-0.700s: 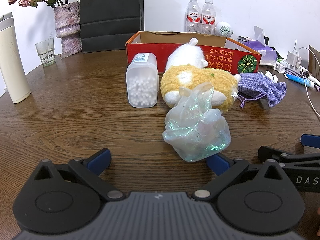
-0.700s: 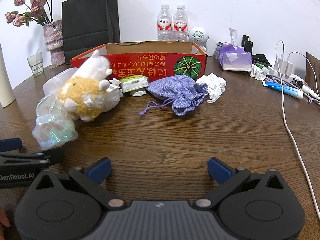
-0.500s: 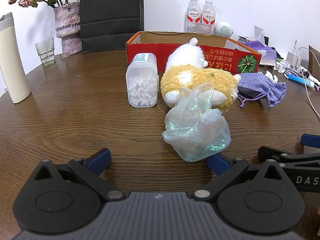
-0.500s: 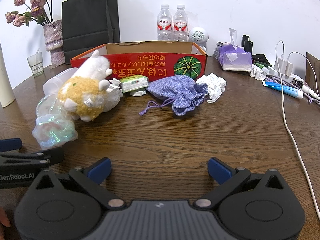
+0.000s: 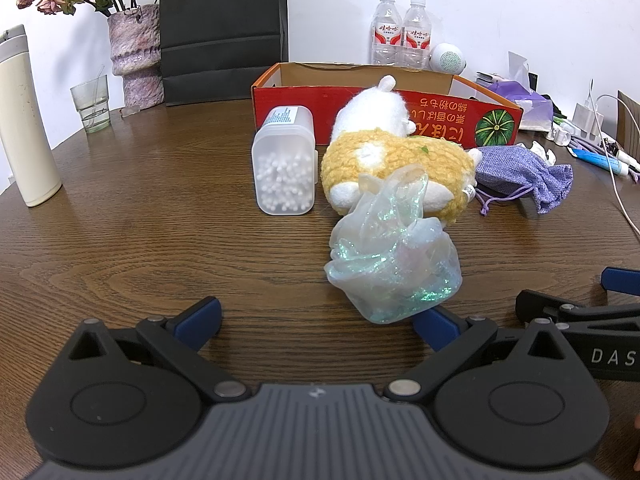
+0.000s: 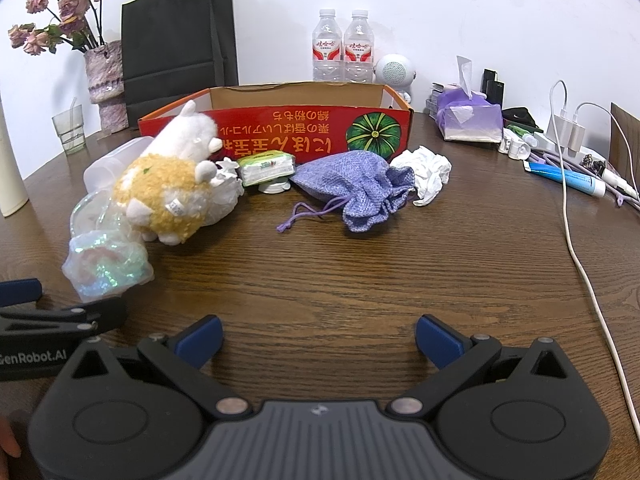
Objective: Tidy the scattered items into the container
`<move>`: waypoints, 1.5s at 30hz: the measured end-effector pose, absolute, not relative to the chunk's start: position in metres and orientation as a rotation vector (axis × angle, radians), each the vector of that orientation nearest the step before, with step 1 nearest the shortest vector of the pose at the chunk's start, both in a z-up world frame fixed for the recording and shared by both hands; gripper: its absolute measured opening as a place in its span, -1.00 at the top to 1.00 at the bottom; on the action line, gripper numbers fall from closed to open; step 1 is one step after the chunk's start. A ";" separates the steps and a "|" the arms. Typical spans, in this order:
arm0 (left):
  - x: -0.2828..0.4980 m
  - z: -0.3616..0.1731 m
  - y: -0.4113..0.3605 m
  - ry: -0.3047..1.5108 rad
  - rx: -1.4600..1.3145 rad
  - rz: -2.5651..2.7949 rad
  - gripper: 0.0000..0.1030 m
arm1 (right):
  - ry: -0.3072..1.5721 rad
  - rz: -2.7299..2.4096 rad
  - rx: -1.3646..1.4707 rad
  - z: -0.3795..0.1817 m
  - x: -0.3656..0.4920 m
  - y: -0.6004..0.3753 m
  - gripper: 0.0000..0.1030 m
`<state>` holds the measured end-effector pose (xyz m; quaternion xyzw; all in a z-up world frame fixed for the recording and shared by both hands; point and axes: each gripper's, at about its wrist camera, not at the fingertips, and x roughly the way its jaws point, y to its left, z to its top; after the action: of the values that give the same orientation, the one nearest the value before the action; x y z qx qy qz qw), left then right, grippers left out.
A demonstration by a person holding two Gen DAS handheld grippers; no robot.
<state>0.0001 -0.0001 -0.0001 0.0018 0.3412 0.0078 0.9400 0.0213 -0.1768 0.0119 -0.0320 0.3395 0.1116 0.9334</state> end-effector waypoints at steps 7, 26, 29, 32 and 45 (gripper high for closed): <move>0.000 0.000 0.000 0.696 0.004 0.017 -1.00 | 0.694 0.229 -0.066 0.013 0.021 -0.177 -1.00; -0.008 0.005 0.000 0.658 0.008 0.005 -1.00 | 0.692 0.258 -0.077 0.012 0.021 -0.177 -1.00; -0.018 0.014 -0.001 0.552 0.018 -0.009 -1.00 | 0.696 0.291 -0.089 0.014 0.012 -0.183 -1.00; -0.013 0.021 -0.010 0.512 0.036 -0.046 -1.00 | 0.695 0.290 -0.069 0.018 0.006 -0.193 -1.00; -0.001 0.019 -0.027 0.580 0.051 -0.166 0.22 | 0.562 0.338 -0.009 0.051 0.032 -0.226 -0.78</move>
<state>-0.0014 -0.0266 0.0191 0.0250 0.2855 -0.0819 0.9545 0.0319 -0.2261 0.0510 -0.0042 0.2762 0.1661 0.9466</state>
